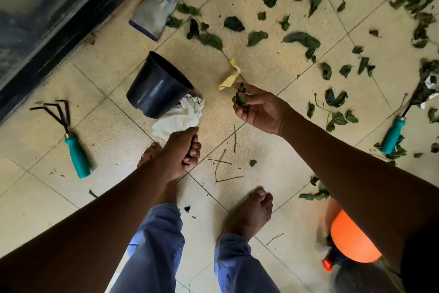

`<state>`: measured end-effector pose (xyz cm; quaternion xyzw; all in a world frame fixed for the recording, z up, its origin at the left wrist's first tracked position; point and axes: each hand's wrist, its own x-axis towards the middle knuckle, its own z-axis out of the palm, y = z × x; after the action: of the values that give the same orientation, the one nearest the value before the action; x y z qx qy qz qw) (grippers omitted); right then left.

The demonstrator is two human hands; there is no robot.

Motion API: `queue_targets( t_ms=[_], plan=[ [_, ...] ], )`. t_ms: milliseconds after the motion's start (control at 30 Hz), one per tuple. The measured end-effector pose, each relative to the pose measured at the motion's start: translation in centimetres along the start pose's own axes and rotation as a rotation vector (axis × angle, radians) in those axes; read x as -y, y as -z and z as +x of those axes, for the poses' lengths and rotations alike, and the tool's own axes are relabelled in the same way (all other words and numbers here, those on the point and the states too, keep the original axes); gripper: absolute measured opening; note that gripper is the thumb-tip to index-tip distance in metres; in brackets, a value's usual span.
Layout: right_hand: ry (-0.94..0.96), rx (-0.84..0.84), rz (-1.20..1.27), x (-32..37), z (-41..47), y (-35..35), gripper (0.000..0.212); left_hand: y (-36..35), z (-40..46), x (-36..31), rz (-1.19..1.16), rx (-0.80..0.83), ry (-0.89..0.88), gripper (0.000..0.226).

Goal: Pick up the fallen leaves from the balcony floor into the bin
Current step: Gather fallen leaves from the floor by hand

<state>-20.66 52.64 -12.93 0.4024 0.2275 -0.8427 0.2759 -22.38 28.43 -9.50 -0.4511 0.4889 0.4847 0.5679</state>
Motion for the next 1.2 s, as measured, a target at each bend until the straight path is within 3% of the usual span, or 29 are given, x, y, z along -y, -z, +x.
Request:
queue_targets(
  t_ms=[67, 200, 333, 433, 600, 733, 833, 1033, 1200],
  plan=[
    [0.05, -0.063, -0.037, 1.4, 0.6, -1.0, 0.035, 0.4, -0.3, 0.1, 0.018, -0.006, 0.013, 0.039],
    [0.214, -0.239, -0.303, 4.6, 3.4, -3.5, 0.028, 1.0, -0.6, -0.3, 0.081, -0.031, -0.006, 0.038],
    [0.372, -0.42, -0.747, 7.3, 7.3, -5.8, 0.037, 1.2, -1.0, -0.8, 0.136, -0.041, -0.026, 0.037],
    [0.578, -0.502, -1.224, 7.8, 10.3, -7.0, 0.044, 1.3, -1.0, -1.1, 0.117, -0.029, -0.03, 0.037],
    [0.652, -0.623, -1.763, 7.1, 13.2, -7.8, 0.046, 1.7, -0.6, -2.0, 0.103, -0.026, -0.051, 0.039],
    [0.669, -0.735, -1.789, 5.5, 13.0, -7.7, 0.015, 2.4, -0.5, -2.6, 0.073, -0.029, -0.058, 0.04],
    [0.655, -0.737, -1.682, 5.1, 12.3, -7.2, 0.013, 2.7, -0.6, -2.8, 0.059, -0.031, -0.052, 0.041],
    [0.924, -0.544, -1.617, 5.9, 10.9, -9.6, 0.011, 2.7, -0.7, -2.9, 0.054, -0.029, -0.041, 0.042],
    [0.909, -0.35, -1.842, 6.2, 12.3, -11.4, 0.016, 2.7, -0.8, -2.9, 0.075, -0.024, -0.027, 0.042]
  ],
)
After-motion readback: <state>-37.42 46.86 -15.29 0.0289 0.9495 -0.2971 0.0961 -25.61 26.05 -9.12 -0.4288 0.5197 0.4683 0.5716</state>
